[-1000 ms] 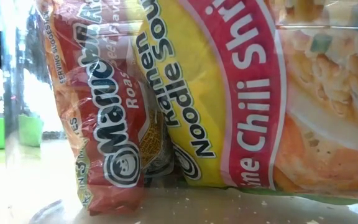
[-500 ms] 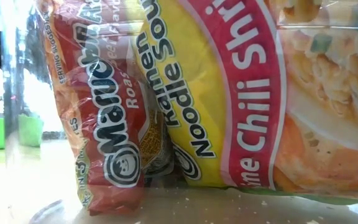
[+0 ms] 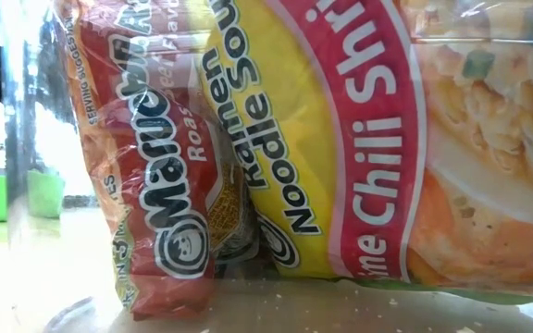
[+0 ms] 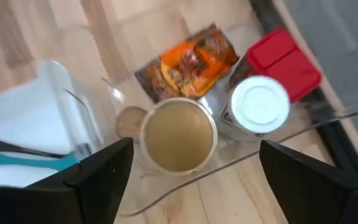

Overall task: Pick & Place Food Item
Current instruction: Put the black spoon into the white bin

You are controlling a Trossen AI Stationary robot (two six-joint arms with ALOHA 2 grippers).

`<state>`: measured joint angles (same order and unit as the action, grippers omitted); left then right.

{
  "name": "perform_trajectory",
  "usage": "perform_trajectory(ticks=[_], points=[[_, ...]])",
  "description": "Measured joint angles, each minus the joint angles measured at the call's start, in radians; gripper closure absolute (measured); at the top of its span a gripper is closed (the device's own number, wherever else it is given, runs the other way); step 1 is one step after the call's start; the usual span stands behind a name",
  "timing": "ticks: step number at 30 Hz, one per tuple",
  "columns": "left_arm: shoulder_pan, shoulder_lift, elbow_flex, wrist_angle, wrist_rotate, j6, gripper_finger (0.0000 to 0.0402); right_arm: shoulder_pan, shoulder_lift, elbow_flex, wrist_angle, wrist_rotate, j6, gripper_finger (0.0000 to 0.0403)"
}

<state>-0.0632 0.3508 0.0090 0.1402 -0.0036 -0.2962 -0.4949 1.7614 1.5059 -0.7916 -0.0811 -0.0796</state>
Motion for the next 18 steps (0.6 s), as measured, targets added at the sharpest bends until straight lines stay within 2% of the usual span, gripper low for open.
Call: perform_trajectory(ticks=[4, 11, 18], points=[[0.000, 0.000, 0.000, 0.000, 0.000, 0.000, 0.0402, -0.004, -0.082, 0.000, -0.040, -0.001, 0.028, 0.0061], [0.000, 0.000, 0.000, 0.000, 0.000, 0.000, 0.0402, 0.005, -0.254, 0.000, -0.251, -0.026, 0.093, 0.0061], [0.000, 0.000, 0.000, 0.000, 0.000, 0.000, 0.0402, 0.075, -0.398, 0.000, -0.383, -0.025, 0.277, 0.0061]])
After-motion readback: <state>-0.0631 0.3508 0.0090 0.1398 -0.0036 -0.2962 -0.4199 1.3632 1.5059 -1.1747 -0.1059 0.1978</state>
